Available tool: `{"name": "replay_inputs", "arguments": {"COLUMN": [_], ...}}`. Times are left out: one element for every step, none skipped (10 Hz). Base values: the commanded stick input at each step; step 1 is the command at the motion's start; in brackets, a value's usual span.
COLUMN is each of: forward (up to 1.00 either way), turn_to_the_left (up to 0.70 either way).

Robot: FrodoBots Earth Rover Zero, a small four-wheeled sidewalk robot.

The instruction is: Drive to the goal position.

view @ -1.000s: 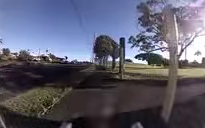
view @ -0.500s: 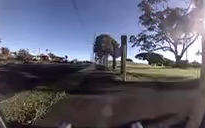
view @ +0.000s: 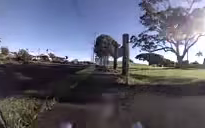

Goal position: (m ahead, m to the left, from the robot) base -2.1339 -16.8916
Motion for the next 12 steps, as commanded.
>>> {"name": "replay_inputs", "arguments": {"forward": [0.7, 0.7, 0.7, 0.7, 0.7, 0.7, 0.7, 0.7, 0.7, 0.7, 0.7, 0.7], "turn_to_the_left": [0.0, 0.0, 0.0, 0.0, 0.0, 0.0, 0.0, 0.0, 0.0, 0.0, 0.0, 0.0]}}
